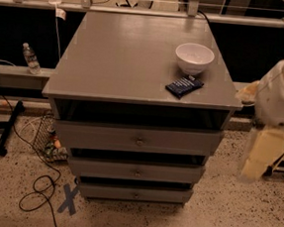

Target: Open middle drawer

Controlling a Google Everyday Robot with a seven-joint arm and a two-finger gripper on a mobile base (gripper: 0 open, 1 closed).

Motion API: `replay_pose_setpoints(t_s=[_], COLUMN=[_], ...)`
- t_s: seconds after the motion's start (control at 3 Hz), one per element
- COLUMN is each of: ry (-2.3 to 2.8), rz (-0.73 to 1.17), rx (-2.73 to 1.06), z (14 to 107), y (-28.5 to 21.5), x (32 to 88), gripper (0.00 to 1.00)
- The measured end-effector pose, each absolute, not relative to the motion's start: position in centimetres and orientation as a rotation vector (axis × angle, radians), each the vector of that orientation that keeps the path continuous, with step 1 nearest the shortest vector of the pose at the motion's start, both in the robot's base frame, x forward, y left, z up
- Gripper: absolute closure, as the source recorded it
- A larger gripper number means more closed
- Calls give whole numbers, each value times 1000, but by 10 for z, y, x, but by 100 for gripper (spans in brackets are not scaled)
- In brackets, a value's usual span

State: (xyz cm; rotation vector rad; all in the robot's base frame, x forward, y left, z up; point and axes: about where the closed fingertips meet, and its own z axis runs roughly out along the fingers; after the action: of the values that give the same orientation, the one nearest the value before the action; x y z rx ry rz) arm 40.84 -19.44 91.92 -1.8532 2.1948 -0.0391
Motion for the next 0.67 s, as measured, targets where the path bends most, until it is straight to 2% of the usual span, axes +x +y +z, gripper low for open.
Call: replay_pose_setpoints(t_s=[0.33,0.67], ry=[2196,2196], rz=[18,18], rx=[-1910,-1910], z=[865,865], y=[-186,-186], x=[392,392], gripper=[0,0])
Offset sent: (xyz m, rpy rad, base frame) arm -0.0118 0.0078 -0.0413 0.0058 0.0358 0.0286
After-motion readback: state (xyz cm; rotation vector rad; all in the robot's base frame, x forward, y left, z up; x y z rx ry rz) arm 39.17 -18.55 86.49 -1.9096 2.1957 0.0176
